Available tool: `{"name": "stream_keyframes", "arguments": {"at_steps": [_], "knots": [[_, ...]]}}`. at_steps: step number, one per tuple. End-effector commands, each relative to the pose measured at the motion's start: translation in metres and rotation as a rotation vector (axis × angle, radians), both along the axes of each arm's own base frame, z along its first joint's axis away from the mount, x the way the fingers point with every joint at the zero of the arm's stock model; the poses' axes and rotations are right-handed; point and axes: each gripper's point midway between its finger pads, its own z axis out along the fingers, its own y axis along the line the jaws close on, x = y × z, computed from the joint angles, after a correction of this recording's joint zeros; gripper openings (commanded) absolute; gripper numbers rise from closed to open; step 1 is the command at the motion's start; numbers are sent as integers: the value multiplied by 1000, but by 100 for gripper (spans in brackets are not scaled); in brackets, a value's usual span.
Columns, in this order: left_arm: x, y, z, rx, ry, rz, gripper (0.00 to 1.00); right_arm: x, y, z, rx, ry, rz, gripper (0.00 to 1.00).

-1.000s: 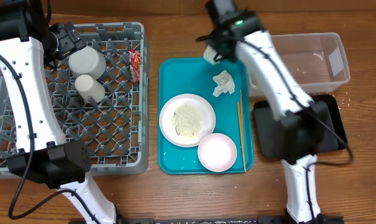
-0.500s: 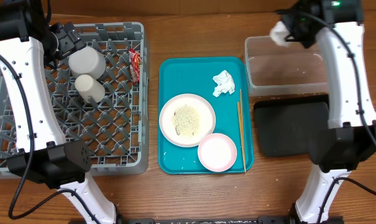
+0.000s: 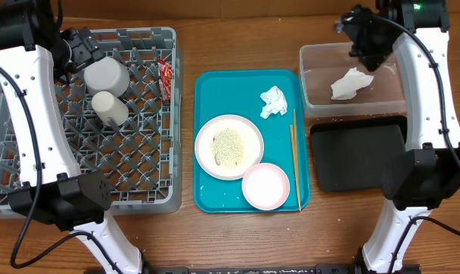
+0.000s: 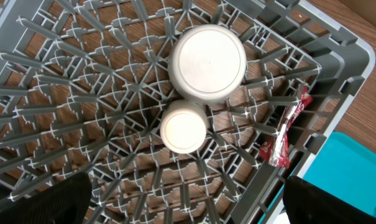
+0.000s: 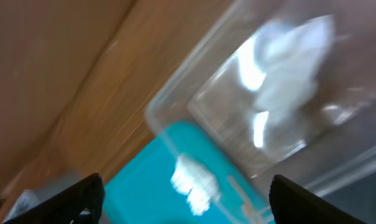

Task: Sort waste into correct bins and load items into the dishwasher
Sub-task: 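Carry the tissue to the clear plastic bin and release it, then return the right gripper to the tray and grasp the remaining tissue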

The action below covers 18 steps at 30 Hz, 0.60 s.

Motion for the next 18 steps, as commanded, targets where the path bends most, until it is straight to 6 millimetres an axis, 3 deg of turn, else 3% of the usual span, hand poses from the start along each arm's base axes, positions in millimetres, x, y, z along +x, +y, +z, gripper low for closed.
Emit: {"name": "stream_keyframes", "arguments": {"at_steps": [1, 3, 5, 11, 15, 18], "knots": [[1, -3, -2, -11, 1, 8, 100, -9, 66, 11, 131, -36, 257, 86], [1, -3, -2, -11, 1, 8, 100, -15, 96, 5, 84, -27, 310, 86], [1, -3, -2, -11, 1, 8, 100, -17, 107, -5, 0, -21, 316, 83], [1, -3, -2, -11, 1, 8, 100, -32, 143, -49, -148, 26, 320, 60], [1, -3, -2, -11, 1, 8, 100, -37, 159, -78, -212, 25, 387, 58], [1, -3, -2, -11, 1, 8, 100, -40, 156, -98, -281, 33, 392, 57]]}}
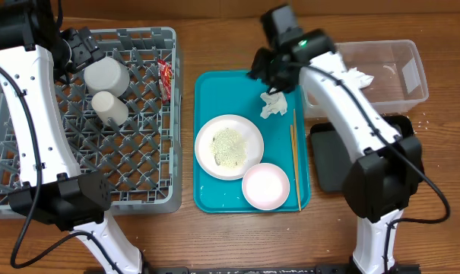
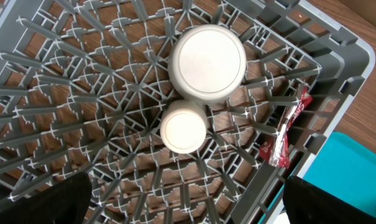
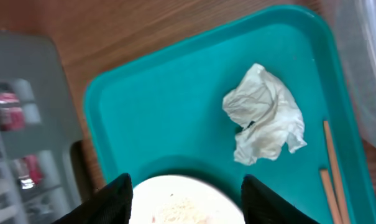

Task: Sort waste into correct bins and load items into the dishwasher
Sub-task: 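Return the right gripper to the tray and grasp the remaining tissue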

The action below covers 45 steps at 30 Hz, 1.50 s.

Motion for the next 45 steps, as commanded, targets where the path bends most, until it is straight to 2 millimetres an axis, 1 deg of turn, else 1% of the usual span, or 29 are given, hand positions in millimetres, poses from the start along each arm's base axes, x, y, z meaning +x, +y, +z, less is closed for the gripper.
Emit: {"name": "stream_keyframes", "arguments": {"at_steps": [1, 3, 6, 8, 9, 14, 20, 21, 25, 26, 30, 33, 36, 37, 39, 41, 42, 45], "knots": [[1, -3, -2, -11, 2, 8, 100, 1, -20, -20, -127, -21, -20, 57], [1, -3, -2, -11, 2, 8, 100, 1, -27, -33, -163, -22, -33, 57], [1, -3, -2, -11, 1, 8, 100, 1, -38, -49, -217, -33, -54, 65], [1, -3, -2, -11, 2, 8, 100, 1, -40, -58, -229, -37, -59, 66], [1, -3, -2, -11, 2, 8, 100, 0, -40, -65, -228, -37, -59, 66], [1, -3, -2, -11, 2, 8, 100, 1, -39, -77, -225, -43, -62, 66], [1, -3, -2, -11, 1, 8, 100, 2, -38, -96, -215, -42, -84, 66], [1, -3, -2, -11, 2, 8, 100, 3, -38, -104, -217, -33, -88, 65], [1, -3, -2, -11, 2, 8, 100, 4, -38, -120, -229, -16, -86, 66], [1, -3, -2, -11, 2, 8, 100, 4, -37, -121, -227, -15, -86, 66], [1, -3, -2, -11, 1, 8, 100, 2, -38, -131, -228, 6, -102, 59], [1, -3, -2, -11, 2, 8, 100, 0, -38, -138, -235, 19, -102, 46], [1, -3, -2, -11, 2, 8, 100, 0, -38, -136, -234, 19, -102, 29], [1, -3, -2, -11, 2, 8, 100, 1, -38, -133, -231, 17, -101, 20], [1, -3, -2, -11, 2, 8, 100, 3, -35, -124, -221, 15, -100, 4], [1, -3, -2, -11, 2, 8, 100, 6, -33, -107, -208, 2, -112, 4], [1, -3, -2, -11, 1, 8, 100, 9, -33, -94, -198, -10, -126, 4], [1, -3, -2, -11, 2, 8, 100, 23, -35, -48, -160, -76, -149, 4]]}}
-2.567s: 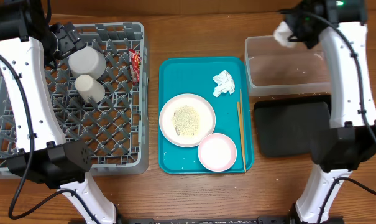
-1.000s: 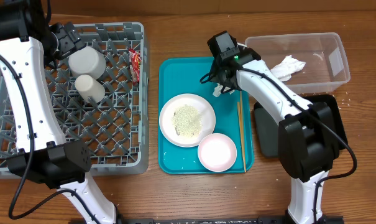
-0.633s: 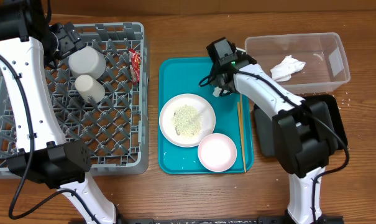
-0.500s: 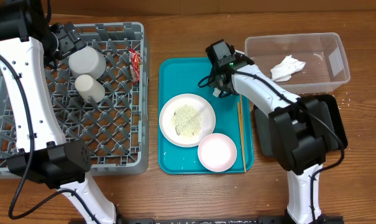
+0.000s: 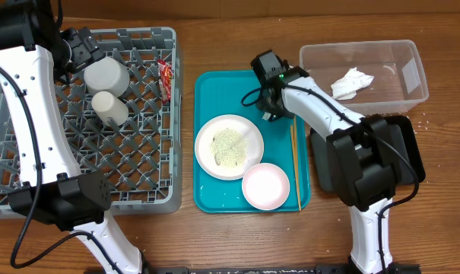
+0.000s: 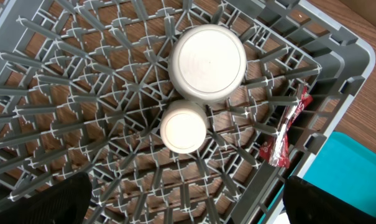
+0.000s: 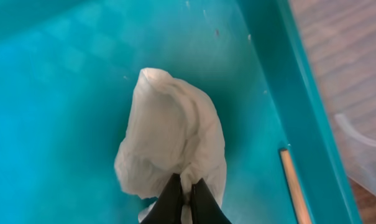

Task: Sort waste into correct bins and load items into the dishwasher

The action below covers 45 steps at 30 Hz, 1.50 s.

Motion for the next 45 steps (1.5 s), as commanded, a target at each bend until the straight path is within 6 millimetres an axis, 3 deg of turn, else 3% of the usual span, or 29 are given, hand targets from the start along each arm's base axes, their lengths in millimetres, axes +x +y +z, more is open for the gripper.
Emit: {"name": "stream_keyframes", "arguments": {"at_steps": [1, 4, 7, 10, 15, 16, 19, 20, 27, 33, 38, 42, 45], "knots": [[1, -3, -2, -11, 1, 8, 100, 33, 4, 82, 83, -171, -37, 4], [1, -3, -2, -11, 1, 8, 100, 46, -6, 135, 120, -258, -68, 4], [1, -3, -2, -11, 1, 8, 100, 53, -41, 183, 148, -341, -202, 4], [1, -3, -2, -11, 1, 8, 100, 55, -79, 194, 161, -359, -334, 4], [1, -3, -2, -11, 1, 8, 100, 50, -127, 181, 184, -299, -478, 14], [1, -3, -2, -10, 1, 8, 100, 48, -133, 178, 194, -279, -488, 26], [1, -3, -2, -11, 1, 8, 100, 42, -140, 174, 208, -243, -503, 98], [1, -3, -2, -11, 1, 8, 100, 40, -141, 172, 208, -233, -502, 100], [1, -3, -2, -11, 1, 8, 100, 16, -134, 168, 206, -133, -462, 100], [1, -3, -2, -11, 1, 8, 100, -8, -123, 210, 275, -159, -386, 100], [1, -3, -2, -11, 1, 8, 100, -24, -66, 252, 416, -205, 33, 100], [1, -3, -2, -11, 1, 8, 100, -51, -15, 250, 439, -150, 387, 100], [1, -3, -2, -10, 1, 8, 100, -81, 12, 238, 411, -59, 519, 100]]}}
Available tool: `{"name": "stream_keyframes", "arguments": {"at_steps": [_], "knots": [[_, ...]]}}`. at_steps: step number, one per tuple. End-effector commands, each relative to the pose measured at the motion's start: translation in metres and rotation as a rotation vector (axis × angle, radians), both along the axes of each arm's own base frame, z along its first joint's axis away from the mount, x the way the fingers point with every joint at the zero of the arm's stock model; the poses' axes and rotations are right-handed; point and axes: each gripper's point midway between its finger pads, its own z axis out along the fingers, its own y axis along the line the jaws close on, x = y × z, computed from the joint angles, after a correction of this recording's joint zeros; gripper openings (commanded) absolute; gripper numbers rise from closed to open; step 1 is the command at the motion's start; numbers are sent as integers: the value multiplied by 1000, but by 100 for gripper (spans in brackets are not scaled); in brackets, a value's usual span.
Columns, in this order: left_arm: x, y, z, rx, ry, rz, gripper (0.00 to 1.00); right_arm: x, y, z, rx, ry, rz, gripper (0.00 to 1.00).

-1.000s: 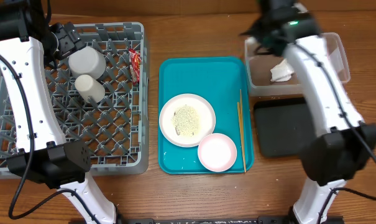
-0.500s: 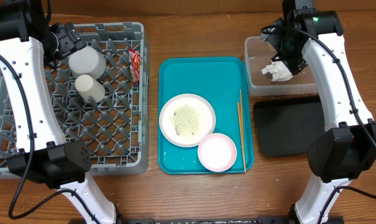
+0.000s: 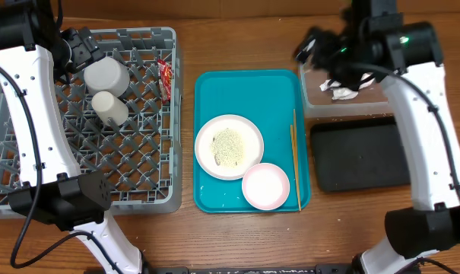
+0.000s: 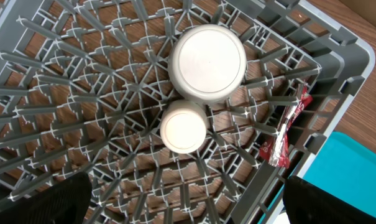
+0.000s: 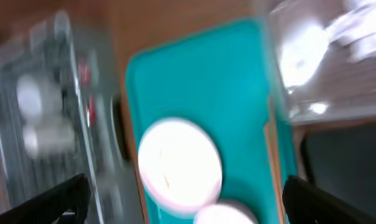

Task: Sort waste into correct bins and load items into the dishwasher

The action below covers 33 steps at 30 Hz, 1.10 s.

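The teal tray (image 3: pixel 214 84) holds a white plate of food scraps (image 3: pixel 229 146), a pink bowl (image 3: pixel 265 186) and chopsticks (image 3: pixel 295 156). Crumpled white tissues (image 3: pixel 341 91) lie in the clear bin (image 3: pixel 313 106). My right gripper (image 3: pixel 321 57) hangs open above the bin's left end, holding nothing; its blurred wrist view shows the plate (image 5: pixel 180 163) and bin (image 5: pixel 318 62) below. Two upturned white cups (image 3: pixel 108 74) (image 3: pixel 109 108) stand in the grey dish rack (image 3: pixel 138 175). My left gripper (image 3: pixel 74 49) is open over them. A red wrapper (image 4: pixel 281 140) lies in the rack.
A black bin (image 3: pixel 359 156) sits in front of the clear bin, right of the tray. The rack fills the left side of the wooden table (image 3: pixel 237 236). The right arm's links reach across the clear bin from the far right.
My right gripper was shut on the crumpled tissue on the tray's far right part. Now it is open above the clear bin, the tissue is gone from the tray and lies in the bin.
The right gripper was first open over the clear bin, which held one tissue. Then it was open above a second tissue on the tray, then shut on it. Now that tissue lies in the bin too. The left arm has stayed open over the rack.
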Motion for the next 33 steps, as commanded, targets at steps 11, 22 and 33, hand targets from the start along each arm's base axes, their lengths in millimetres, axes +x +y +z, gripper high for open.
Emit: {"name": "stream_keyframes", "arguments": {"at_steps": [11, 22, 33], "knots": [[1, -3, -2, -11, 1, 8, 100, -115, 111, -59, -123, 220, 451, 100], [1, -3, -2, -11, 1, 8, 100, -150, 129, -148, -230, 341, 285, 100], [1, -3, -2, -11, 1, 8, 100, -94, 95, -79, -226, 170, 99, 100]]}}
